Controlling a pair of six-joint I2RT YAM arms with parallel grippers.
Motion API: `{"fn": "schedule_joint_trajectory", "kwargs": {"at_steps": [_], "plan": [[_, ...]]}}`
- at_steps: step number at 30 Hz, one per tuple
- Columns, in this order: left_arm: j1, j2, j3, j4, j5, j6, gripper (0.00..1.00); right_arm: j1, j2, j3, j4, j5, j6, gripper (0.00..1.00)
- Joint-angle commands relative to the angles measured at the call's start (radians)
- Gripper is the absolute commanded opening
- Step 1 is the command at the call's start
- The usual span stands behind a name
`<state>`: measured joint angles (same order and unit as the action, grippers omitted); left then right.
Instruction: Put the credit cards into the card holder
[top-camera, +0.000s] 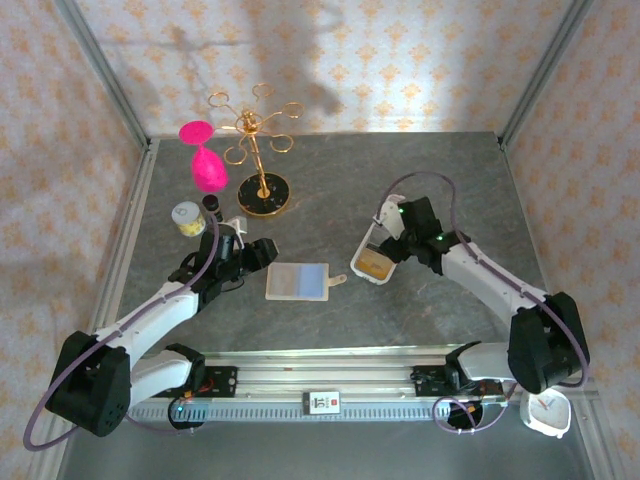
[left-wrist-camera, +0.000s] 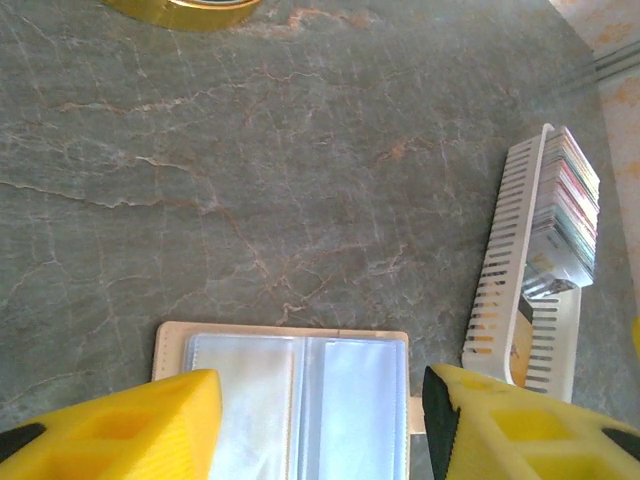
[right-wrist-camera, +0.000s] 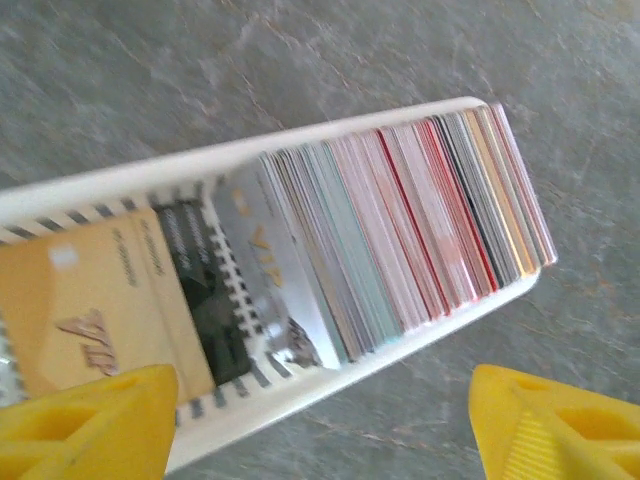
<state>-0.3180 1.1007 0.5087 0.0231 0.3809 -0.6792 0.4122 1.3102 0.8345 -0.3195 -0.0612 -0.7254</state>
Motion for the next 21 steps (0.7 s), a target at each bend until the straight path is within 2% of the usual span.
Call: {"fn": "schedule_joint_trajectory", "kwargs": {"at_steps": [1,9,21], "plan": [[0.004,-0.005,-0.019,0.081,-0.057,0.015,0.57,-0.001,0.003,-0.030,0.112,0.035,-0.150,0.81],[0.003,0.020,-0.030,0.107,-0.098,0.019,0.57,-0.004,0.093,-0.030,0.214,0.026,-0.187,0.84],[0.003,0.067,-0.009,0.090,-0.061,0.009,0.57,-0.003,0.166,-0.016,0.270,0.064,-0.234,0.85]]}}
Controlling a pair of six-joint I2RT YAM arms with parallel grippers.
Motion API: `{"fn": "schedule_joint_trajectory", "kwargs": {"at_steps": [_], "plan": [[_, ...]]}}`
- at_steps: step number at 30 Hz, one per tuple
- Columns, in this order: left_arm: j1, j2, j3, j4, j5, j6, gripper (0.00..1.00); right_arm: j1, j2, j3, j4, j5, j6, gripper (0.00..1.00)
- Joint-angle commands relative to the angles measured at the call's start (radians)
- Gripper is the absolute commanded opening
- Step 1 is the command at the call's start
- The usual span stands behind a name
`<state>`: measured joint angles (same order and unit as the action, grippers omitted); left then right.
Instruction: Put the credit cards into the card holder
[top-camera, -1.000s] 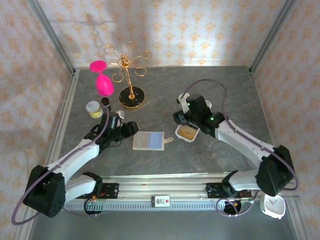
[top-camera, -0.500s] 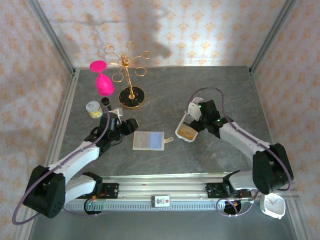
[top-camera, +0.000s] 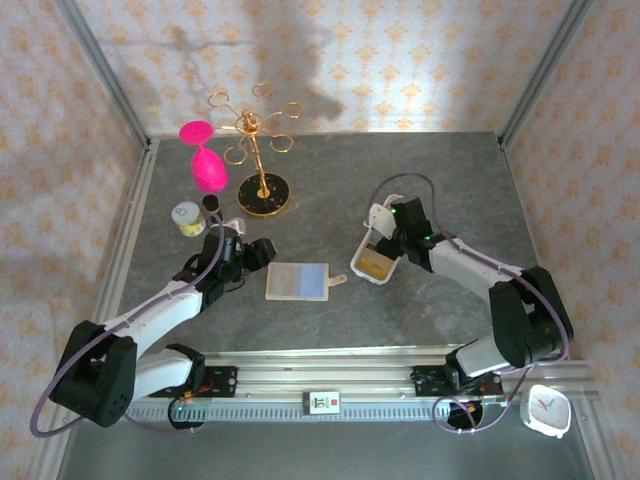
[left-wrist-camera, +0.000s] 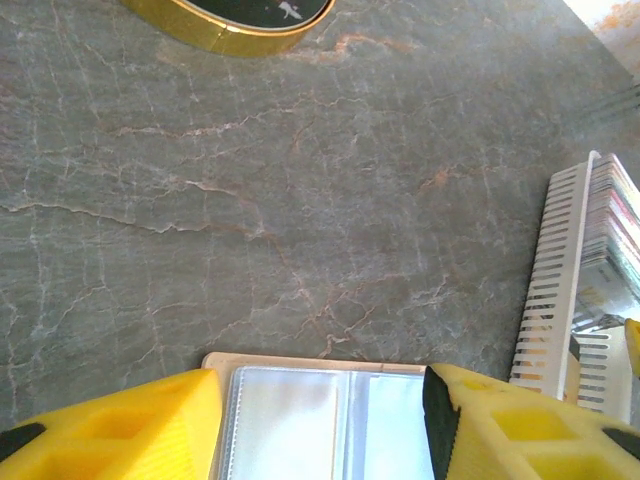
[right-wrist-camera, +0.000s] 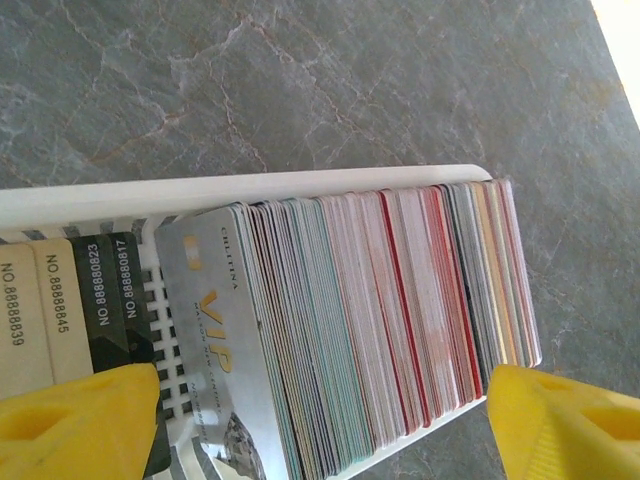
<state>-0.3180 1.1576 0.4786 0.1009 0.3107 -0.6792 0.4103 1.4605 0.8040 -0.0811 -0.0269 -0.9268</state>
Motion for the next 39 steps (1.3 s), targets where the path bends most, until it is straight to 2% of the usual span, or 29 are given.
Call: {"fn": "schedule_joint_trajectory", "kwargs": {"at_steps": [1,9,11,15,25,30,39], "plan": [[0.003,0.013,0.023,0.015,0.008,0.006,0.57,-0.002,0.024,0.012,0.040,0.037,-0.043,0.85],[0.003,0.019,0.018,0.033,0.011,-0.003,0.57,-0.001,0.078,0.027,0.077,0.072,-0.081,0.87],[0.004,0.025,0.017,0.032,0.011,-0.008,0.57,-0.002,0.086,0.031,0.081,0.071,-0.094,0.90],[0.004,0.041,0.018,0.031,0.010,-0.018,0.57,-0.002,0.083,0.035,0.056,0.072,-0.102,0.71],[0.004,0.072,0.016,0.029,0.019,-0.033,0.56,-0.002,0.047,0.009,0.043,0.055,-0.116,0.40],[0.003,0.076,0.017,0.028,0.020,-0.030,0.56,-0.002,0.047,0.020,0.026,0.042,-0.118,0.29],[0.004,0.082,0.012,0.034,0.021,-0.039,0.56,-0.002,0.035,0.038,-0.004,0.049,-0.142,0.19]]}}
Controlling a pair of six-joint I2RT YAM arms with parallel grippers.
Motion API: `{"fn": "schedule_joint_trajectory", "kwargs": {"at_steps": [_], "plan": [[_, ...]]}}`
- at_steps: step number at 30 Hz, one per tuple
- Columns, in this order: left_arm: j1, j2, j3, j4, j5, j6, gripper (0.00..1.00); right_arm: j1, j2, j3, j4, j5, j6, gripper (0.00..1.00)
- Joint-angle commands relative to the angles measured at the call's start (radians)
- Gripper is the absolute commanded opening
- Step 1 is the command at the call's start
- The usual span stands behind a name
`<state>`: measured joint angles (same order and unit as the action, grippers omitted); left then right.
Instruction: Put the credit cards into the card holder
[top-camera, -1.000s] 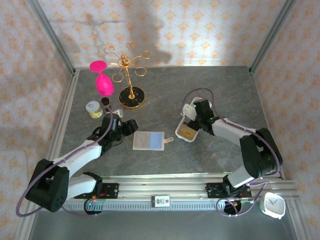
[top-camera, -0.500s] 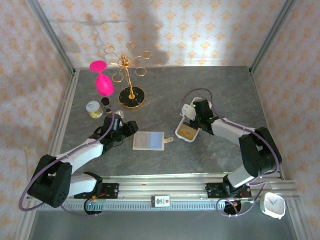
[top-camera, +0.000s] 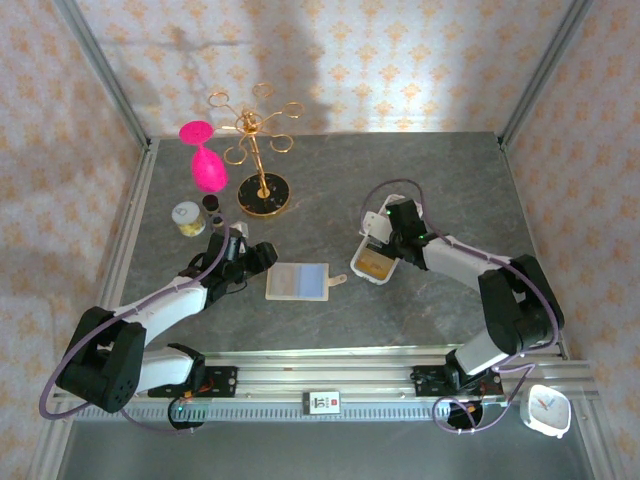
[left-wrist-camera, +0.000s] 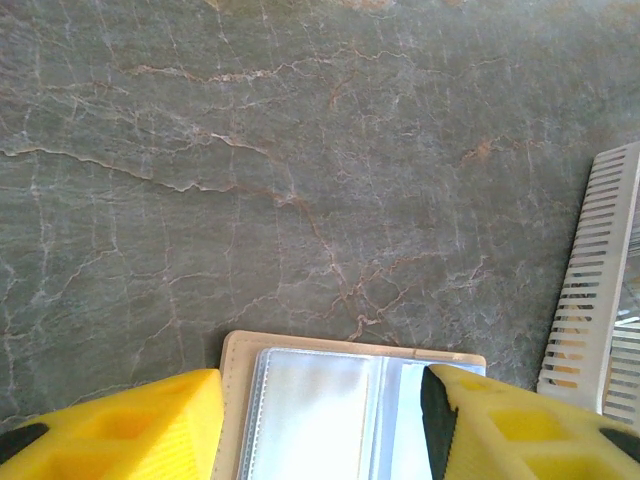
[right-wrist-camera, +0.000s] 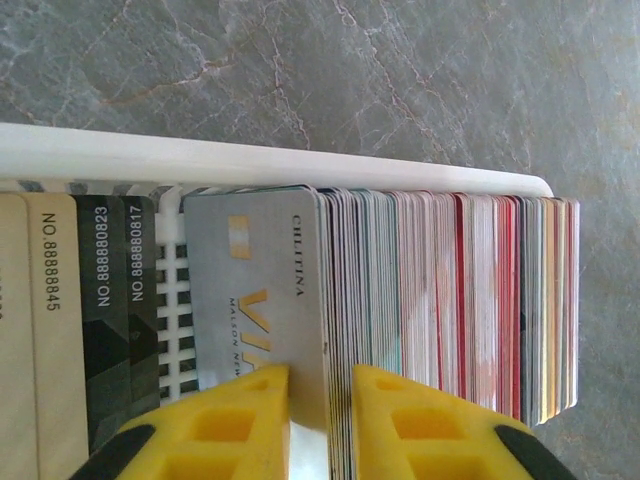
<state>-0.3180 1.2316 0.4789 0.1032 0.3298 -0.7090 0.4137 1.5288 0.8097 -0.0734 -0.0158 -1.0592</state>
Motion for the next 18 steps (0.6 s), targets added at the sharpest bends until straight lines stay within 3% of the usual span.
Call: {"fn": "schedule_joint_trajectory", "kwargs": {"at_steps": [1,7,18], "plan": [[0.004,0.008,0.012,0.033,0.002,-0.009,0.56,-0.005,-0.035,0.036,-0.015,0.038,-0.012,0.18],[0.003,0.019,0.013,0.041,0.005,-0.014,0.56,-0.005,-0.053,0.046,-0.048,0.016,-0.022,0.11],[0.003,0.026,0.018,0.044,0.007,-0.010,0.55,-0.006,-0.102,0.057,-0.177,-0.136,-0.038,0.00]]}}
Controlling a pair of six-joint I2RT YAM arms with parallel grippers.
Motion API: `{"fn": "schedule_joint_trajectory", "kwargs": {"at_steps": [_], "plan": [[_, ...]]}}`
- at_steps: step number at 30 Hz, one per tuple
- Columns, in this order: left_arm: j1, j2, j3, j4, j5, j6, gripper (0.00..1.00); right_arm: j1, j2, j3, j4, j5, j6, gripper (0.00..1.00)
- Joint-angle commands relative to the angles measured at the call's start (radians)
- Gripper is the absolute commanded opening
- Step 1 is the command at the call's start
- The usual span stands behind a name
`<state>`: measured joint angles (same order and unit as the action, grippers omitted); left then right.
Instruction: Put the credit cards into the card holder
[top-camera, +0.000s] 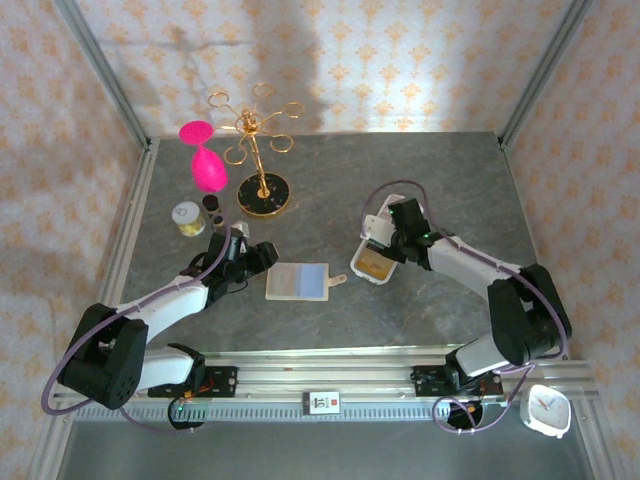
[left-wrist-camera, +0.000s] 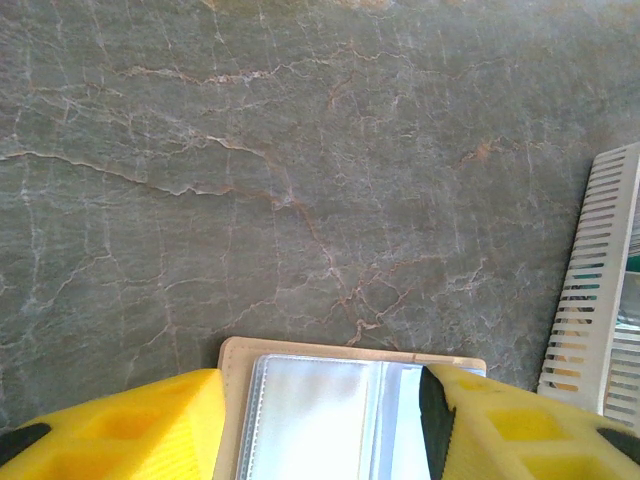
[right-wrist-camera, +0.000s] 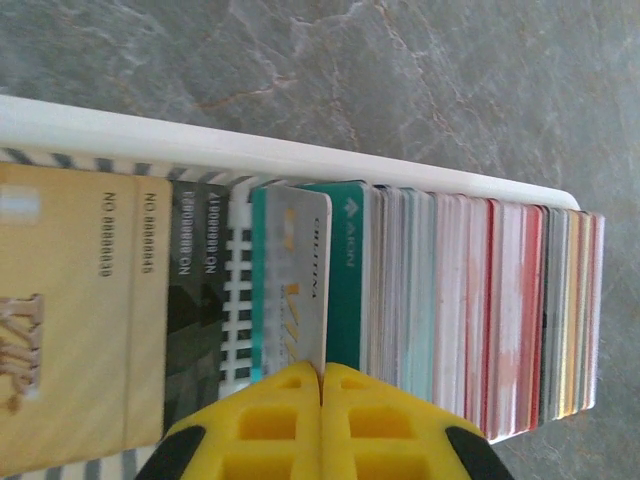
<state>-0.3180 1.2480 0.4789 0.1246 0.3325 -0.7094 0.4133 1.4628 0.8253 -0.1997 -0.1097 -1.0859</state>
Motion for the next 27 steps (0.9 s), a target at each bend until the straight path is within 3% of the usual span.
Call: {"fn": "schedule_joint_trajectory", "kwargs": {"at_steps": [1,15,19,24,27], "plan": [[0.003,0.009,0.017,0.021,0.004,-0.009,0.55,-0.005,-0.039,0.044,-0.065,-0.055,-0.009,0.00],[0.003,0.005,0.049,-0.040,-0.011,0.014,0.55,-0.005,-0.104,0.107,-0.293,-0.259,0.129,0.00],[0.003,0.013,0.068,-0.075,-0.006,0.022,0.57,-0.004,-0.136,0.090,-0.293,-0.242,0.200,0.00],[0.003,0.028,0.121,-0.187,-0.015,0.057,0.71,-0.007,-0.182,0.105,-0.303,-0.250,0.291,0.00],[0.003,0.045,0.154,-0.248,-0.014,0.086,0.75,-0.007,-0.222,0.104,-0.274,-0.249,0.379,0.00]]}}
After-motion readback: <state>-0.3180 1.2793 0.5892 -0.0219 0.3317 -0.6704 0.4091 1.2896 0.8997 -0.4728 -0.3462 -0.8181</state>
